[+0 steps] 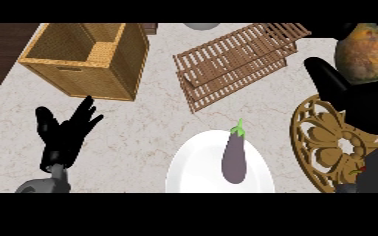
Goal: Pick the squash from the placemat and place it in the tiered shelf
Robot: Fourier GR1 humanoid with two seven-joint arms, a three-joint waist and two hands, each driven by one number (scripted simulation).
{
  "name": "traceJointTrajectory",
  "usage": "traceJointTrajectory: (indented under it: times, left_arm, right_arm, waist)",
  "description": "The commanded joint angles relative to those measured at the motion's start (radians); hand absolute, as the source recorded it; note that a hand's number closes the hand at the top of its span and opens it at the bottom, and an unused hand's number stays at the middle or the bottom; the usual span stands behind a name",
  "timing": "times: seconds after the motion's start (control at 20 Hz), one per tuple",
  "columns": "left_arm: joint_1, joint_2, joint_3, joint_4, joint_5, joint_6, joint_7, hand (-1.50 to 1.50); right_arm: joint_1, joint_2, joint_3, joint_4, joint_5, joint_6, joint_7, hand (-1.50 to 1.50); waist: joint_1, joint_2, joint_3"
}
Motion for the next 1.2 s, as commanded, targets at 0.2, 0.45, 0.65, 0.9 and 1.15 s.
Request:
traceJointTrajectory:
  times: [0.2,0.45,0.65,0.9,1.15]
  left_arm:
    - [-0.016,0.006,0.008,0.016,0.011,-0.022,0.037,0.00]
    - [-0.022,0.027,0.031,0.020,0.027,-0.040,0.074,0.00]
    - [0.001,-0.030,-0.003,0.062,-0.017,-0.016,-0.021,0.00]
    - [0.019,-0.036,-0.009,0.042,-0.030,-0.010,-0.016,0.00]
    - [0.009,0.009,0.023,-0.009,0.007,-0.046,0.050,0.00]
  right_arm:
    - [-0.254,-0.146,-0.046,0.378,0.020,-0.016,-0.058,1.50]
    - [-0.241,-0.199,-0.025,0.475,0.030,0.019,-0.161,1.50]
    - [-0.253,-0.234,0.021,0.640,0.121,-0.004,-0.369,1.50]
    - [-0.252,-0.229,0.079,0.771,0.219,-0.093,-0.527,1.50]
    - [-0.293,-0.172,0.119,0.897,0.289,-0.205,-0.572,1.50]
  waist:
    - [0.010,0.009,-0.004]
    - [0.005,0.009,-0.004]
    - [0.015,0.014,-0.004]
    - [0.017,0.013,-0.004]
    - [0.019,0.011,-0.003]
